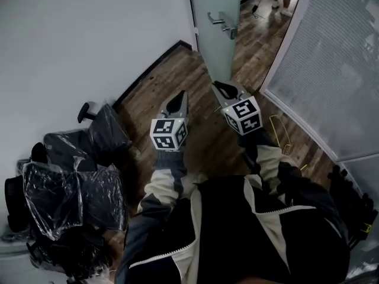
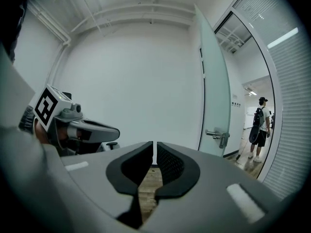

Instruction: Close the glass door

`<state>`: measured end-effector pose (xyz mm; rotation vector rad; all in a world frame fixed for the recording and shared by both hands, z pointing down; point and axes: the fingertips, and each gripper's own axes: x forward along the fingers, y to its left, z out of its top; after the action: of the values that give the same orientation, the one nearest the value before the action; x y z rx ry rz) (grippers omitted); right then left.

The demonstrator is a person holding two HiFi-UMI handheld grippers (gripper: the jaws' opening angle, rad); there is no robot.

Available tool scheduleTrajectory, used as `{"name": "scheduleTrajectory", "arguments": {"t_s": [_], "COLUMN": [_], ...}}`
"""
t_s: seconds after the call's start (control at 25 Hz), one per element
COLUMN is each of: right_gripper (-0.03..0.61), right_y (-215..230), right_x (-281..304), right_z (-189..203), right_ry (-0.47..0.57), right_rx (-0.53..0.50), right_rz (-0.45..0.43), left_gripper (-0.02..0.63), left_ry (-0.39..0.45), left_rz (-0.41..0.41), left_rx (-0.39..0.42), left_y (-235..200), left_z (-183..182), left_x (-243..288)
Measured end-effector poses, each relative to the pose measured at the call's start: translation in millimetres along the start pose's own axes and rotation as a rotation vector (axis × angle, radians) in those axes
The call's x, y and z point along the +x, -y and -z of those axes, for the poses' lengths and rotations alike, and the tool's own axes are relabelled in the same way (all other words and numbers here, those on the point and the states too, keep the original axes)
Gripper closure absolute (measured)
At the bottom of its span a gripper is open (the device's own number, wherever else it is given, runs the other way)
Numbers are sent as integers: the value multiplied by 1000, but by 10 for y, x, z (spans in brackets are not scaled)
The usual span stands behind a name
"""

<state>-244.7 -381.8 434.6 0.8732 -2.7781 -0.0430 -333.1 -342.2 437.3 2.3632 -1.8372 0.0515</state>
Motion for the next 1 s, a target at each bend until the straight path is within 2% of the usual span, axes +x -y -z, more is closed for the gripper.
{"name": "scheduleTrajectory", "arguments": {"t_s": [0.16, 0.44, 0.68, 0.8, 1.0], "right_gripper": [558, 575, 575, 575, 575], "right_y": [169, 617, 1355, 1733, 2104], "right_x": [379, 837, 1374, 1630, 2026], "right_z": [-141, -150, -191, -235, -293], "right_ry": [-11, -48, -20, -9, -11], "right_rx": [-13, -6, 0, 16, 18], "right_rz": [87, 143, 162, 168, 173], "left_gripper": [612, 613, 614, 612, 612], "left_ry": [9, -6, -30, -44, -26], "left_rz": [61, 105, 131, 134, 158], "left_rx": [3, -50, -34, -11, 1], "left_y": [-395, -730, -895, -981, -1127], "left_z": [-83, -1, -56, -178, -446], "left_x": [313, 878, 1773, 2251, 2855]}}
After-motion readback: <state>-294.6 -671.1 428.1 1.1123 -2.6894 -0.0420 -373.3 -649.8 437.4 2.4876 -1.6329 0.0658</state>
